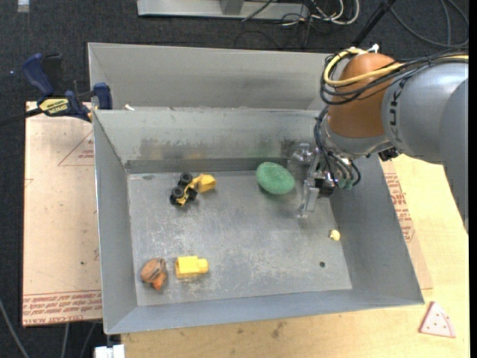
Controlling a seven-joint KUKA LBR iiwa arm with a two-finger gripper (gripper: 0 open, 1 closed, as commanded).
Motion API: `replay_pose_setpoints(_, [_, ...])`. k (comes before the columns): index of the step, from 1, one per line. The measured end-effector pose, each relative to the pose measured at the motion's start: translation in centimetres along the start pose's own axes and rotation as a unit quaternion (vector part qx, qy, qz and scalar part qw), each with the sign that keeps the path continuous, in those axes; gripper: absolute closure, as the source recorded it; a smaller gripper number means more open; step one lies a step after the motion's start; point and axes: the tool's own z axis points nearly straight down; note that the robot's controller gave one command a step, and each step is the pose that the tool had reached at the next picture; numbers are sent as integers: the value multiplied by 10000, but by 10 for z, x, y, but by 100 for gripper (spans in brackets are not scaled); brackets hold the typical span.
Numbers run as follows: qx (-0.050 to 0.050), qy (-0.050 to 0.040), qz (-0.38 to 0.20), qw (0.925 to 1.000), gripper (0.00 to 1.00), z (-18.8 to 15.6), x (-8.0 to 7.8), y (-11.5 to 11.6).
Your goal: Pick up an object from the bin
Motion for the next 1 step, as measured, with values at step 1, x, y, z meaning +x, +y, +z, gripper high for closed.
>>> replay_pose_setpoints(1, [-2, 35, -340, 9994, 0, 22, 1, 18])
